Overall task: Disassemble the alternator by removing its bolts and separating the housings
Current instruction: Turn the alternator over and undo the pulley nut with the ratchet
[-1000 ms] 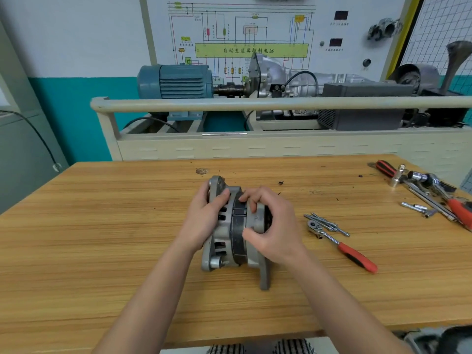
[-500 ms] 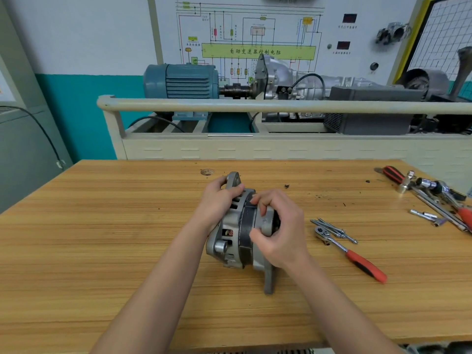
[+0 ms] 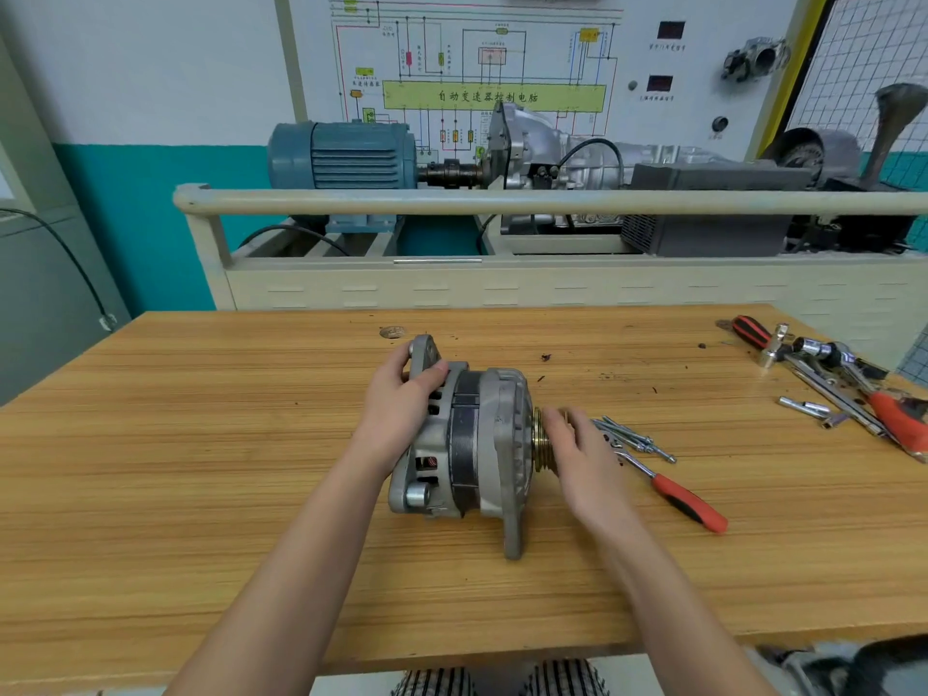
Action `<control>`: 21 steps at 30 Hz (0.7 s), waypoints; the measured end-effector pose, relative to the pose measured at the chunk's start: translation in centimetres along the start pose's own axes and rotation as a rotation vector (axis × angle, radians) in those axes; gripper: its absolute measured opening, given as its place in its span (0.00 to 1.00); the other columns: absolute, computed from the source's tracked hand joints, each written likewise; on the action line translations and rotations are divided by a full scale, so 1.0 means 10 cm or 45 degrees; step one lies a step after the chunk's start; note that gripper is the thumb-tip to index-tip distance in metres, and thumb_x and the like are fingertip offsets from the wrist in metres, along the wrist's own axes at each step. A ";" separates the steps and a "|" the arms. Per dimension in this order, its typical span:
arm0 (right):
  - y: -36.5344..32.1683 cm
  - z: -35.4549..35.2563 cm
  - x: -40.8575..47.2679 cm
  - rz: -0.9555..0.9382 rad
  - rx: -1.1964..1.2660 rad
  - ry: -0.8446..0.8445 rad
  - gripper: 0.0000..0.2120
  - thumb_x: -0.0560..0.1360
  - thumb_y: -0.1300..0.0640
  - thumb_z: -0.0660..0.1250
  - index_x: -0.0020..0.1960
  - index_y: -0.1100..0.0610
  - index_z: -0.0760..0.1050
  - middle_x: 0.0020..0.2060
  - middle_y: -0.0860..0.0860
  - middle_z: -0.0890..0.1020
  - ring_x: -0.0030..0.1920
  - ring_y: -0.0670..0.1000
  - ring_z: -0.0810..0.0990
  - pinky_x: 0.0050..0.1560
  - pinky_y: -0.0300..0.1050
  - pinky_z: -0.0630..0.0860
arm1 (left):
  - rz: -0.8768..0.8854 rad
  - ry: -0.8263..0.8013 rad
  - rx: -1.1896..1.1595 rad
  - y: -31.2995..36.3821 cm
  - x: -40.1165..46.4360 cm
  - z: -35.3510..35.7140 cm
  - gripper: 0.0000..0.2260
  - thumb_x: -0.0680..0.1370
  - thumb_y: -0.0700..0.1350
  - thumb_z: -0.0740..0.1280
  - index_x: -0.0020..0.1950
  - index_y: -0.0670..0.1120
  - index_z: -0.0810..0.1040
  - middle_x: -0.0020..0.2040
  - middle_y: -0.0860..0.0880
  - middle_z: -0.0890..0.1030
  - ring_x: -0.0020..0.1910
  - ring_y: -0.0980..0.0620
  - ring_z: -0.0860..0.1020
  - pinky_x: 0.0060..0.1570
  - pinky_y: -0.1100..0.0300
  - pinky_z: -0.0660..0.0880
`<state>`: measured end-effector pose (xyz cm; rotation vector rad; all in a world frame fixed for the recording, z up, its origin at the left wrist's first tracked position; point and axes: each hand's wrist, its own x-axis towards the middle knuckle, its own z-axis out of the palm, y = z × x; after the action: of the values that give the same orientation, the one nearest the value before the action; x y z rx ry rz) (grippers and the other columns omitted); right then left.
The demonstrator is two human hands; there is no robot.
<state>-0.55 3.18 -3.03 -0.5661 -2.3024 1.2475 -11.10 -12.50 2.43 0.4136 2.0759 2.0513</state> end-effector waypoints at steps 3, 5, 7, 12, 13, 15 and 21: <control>0.14 -0.08 -0.03 -0.252 0.145 -0.175 0.09 0.79 0.43 0.56 0.59 0.39 0.66 0.51 0.33 0.76 0.52 0.35 0.75 0.47 0.33 0.69 | -0.031 -0.004 -0.008 0.02 0.02 -0.01 0.23 0.78 0.45 0.68 0.72 0.49 0.68 0.54 0.46 0.82 0.49 0.46 0.83 0.56 0.45 0.78; 0.21 -0.16 -0.05 -0.393 0.189 -0.285 0.13 0.78 0.47 0.60 0.62 0.40 0.65 0.52 0.33 0.75 0.52 0.36 0.75 0.48 0.29 0.70 | -0.036 -0.023 -0.014 0.03 0.03 -0.01 0.24 0.78 0.45 0.68 0.73 0.49 0.68 0.53 0.46 0.83 0.47 0.47 0.84 0.52 0.48 0.79; 0.25 -0.24 -0.03 -0.513 0.187 -0.334 0.18 0.76 0.53 0.65 0.64 0.43 0.66 0.56 0.41 0.75 0.57 0.42 0.74 0.56 0.35 0.70 | -0.039 -0.028 -0.025 0.03 0.03 -0.02 0.23 0.78 0.44 0.68 0.72 0.49 0.68 0.49 0.48 0.84 0.43 0.50 0.85 0.44 0.54 0.80; 0.21 -0.34 -0.02 -0.270 0.575 -0.501 0.36 0.65 0.49 0.75 0.69 0.47 0.63 0.66 0.44 0.71 0.65 0.45 0.73 0.65 0.46 0.71 | -0.024 0.001 -0.010 0.01 0.02 -0.02 0.21 0.78 0.44 0.68 0.71 0.50 0.70 0.49 0.50 0.84 0.42 0.51 0.84 0.40 0.58 0.79; 0.12 -0.32 -0.04 -0.121 0.543 -0.491 0.38 0.64 0.37 0.72 0.70 0.44 0.62 0.66 0.42 0.70 0.61 0.44 0.75 0.60 0.45 0.72 | -0.015 0.005 -0.011 0.01 0.01 -0.01 0.20 0.78 0.44 0.68 0.70 0.50 0.71 0.48 0.50 0.84 0.41 0.52 0.84 0.38 0.60 0.79; -0.05 -0.24 -0.07 0.064 0.199 -0.364 0.38 0.65 0.22 0.56 0.67 0.42 0.65 0.58 0.38 0.71 0.48 0.39 0.76 0.46 0.39 0.71 | -0.008 0.015 -0.008 0.00 -0.01 -0.01 0.18 0.78 0.44 0.68 0.68 0.50 0.73 0.47 0.50 0.84 0.41 0.53 0.84 0.38 0.60 0.78; 0.01 -0.17 -0.04 -0.099 0.202 -0.210 0.18 0.78 0.45 0.63 0.65 0.51 0.71 0.55 0.48 0.79 0.53 0.46 0.78 0.54 0.46 0.76 | -0.049 -0.004 -0.040 0.01 -0.03 -0.03 0.19 0.78 0.46 0.68 0.69 0.51 0.71 0.47 0.50 0.85 0.41 0.52 0.85 0.35 0.61 0.78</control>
<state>0.78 4.15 -2.32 -0.3267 -2.3053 1.4705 -10.89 -12.84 2.53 0.3685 2.0316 2.0571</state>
